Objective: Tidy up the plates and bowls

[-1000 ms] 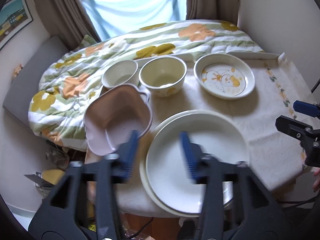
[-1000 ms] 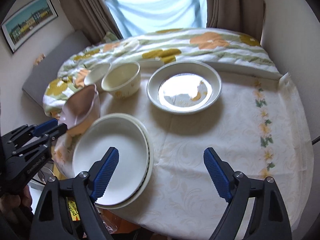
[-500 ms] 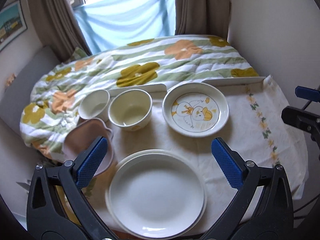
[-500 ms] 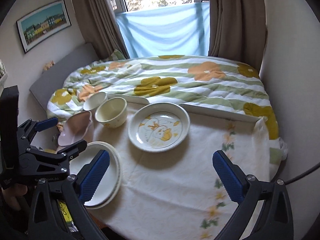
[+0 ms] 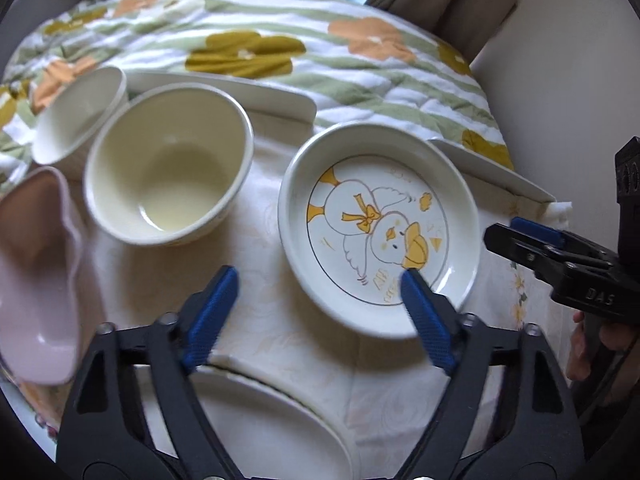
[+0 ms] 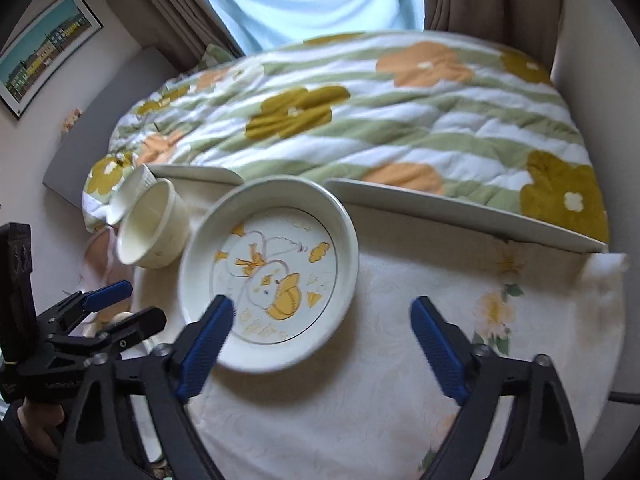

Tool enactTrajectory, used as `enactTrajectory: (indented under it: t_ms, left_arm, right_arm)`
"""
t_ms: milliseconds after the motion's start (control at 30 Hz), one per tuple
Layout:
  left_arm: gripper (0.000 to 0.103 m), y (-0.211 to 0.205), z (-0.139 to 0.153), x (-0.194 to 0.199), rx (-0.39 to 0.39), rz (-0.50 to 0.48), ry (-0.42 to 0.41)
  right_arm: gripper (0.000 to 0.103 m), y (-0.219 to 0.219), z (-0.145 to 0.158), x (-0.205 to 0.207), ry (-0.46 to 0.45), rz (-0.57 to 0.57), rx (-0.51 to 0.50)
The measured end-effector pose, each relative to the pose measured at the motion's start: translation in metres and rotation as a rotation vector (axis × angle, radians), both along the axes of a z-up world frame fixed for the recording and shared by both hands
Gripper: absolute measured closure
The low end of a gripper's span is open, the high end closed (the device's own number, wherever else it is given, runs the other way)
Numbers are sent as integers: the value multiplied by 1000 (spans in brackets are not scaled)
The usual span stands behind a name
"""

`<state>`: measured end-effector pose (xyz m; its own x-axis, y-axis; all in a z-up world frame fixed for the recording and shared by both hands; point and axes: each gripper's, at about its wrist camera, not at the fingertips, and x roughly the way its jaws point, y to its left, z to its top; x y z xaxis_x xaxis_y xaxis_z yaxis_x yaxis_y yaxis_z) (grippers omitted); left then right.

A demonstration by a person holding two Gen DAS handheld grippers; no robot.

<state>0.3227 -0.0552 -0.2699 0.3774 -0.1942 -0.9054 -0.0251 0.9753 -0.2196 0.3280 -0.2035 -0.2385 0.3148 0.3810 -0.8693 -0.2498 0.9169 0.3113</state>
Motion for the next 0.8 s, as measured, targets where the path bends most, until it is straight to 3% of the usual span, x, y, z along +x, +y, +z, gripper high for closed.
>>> enactTrajectory:
  t_ms: [67, 200, 267, 400, 533, 800]
  left_arm:
    - [41, -1, -15, 9, 9, -9, 34]
    - [56, 1, -33, 19, -5, -4, 71]
    - [64, 1, -38, 22, 1, -5, 79]
    - [83, 1, -37, 26, 11, -11, 62]
    - [84, 3, -36, 27, 11, -1, 58]
    - [84, 4, -26, 23, 29, -4, 30]
  right_arm:
    - [44, 1, -15, 9, 25, 4, 10]
    - [55, 6, -30, 20, 34, 30, 12]
    - [68, 5, -34, 23, 38, 31, 20]
    - [80, 6, -38, 26, 39, 36, 22]
    - [89, 5, -39, 26, 32, 36, 7]
    - [89, 1, -37, 24, 29, 33, 27]
